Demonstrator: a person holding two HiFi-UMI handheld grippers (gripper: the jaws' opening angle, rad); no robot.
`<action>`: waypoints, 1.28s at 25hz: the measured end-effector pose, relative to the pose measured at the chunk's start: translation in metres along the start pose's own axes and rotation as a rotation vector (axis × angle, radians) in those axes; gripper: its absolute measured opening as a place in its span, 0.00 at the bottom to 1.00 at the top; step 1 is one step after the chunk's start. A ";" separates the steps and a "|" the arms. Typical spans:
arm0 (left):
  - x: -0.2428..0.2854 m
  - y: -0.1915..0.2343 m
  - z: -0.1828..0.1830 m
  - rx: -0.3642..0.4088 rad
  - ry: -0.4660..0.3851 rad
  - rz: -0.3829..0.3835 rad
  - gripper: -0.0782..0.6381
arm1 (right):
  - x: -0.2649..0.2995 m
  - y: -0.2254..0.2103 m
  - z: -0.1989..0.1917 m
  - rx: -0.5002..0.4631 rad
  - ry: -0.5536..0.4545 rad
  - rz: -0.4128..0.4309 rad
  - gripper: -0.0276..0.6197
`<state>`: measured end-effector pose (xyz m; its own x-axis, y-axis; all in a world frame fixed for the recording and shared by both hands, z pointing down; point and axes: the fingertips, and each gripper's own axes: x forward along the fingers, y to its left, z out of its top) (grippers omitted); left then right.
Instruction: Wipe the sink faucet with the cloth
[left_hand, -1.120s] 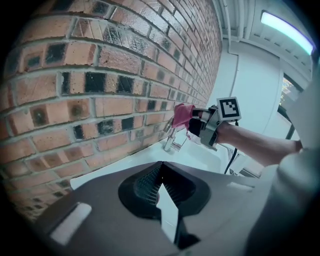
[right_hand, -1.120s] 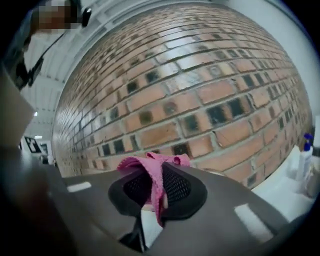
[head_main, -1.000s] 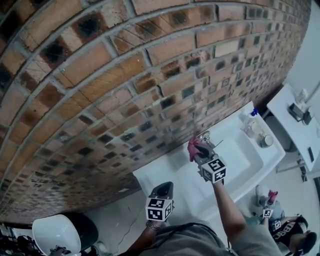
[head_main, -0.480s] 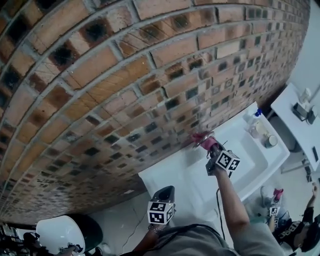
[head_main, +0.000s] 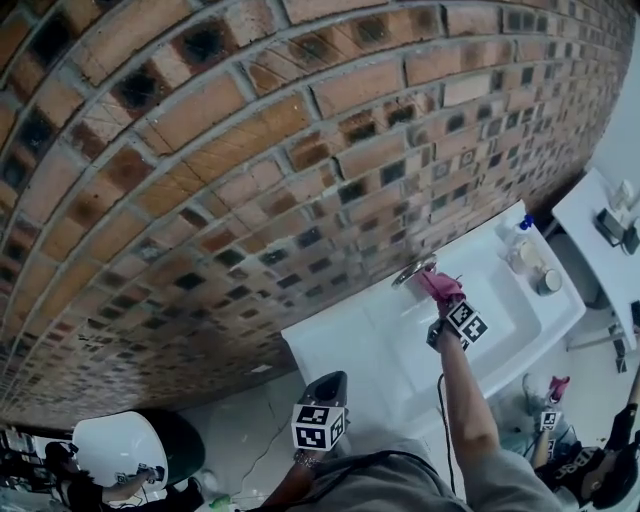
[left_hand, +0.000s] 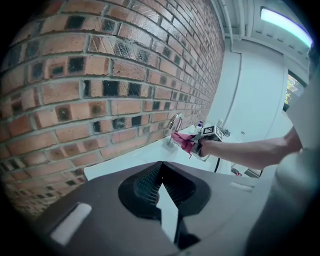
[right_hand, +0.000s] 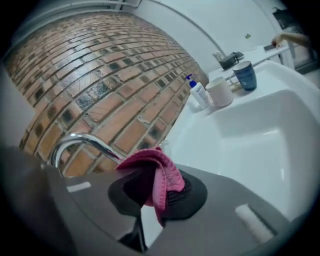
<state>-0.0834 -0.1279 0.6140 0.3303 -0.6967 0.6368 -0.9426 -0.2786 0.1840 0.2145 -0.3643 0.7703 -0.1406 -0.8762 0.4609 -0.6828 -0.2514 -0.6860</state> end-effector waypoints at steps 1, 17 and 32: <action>-0.004 -0.001 -0.009 -0.006 0.014 0.006 0.14 | -0.004 -0.005 -0.002 -0.041 0.012 -0.002 0.11; -0.076 -0.073 -0.044 0.109 -0.082 -0.197 0.14 | -0.293 0.135 -0.137 -0.347 0.156 0.347 0.11; -0.208 -0.103 -0.138 0.151 -0.113 -0.228 0.14 | -0.502 0.185 -0.265 -0.644 0.137 0.309 0.11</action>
<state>-0.0614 0.1371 0.5661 0.5439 -0.6716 0.5030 -0.8283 -0.5256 0.1940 -0.0315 0.1377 0.5612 -0.4550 -0.7982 0.3947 -0.8781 0.3284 -0.3481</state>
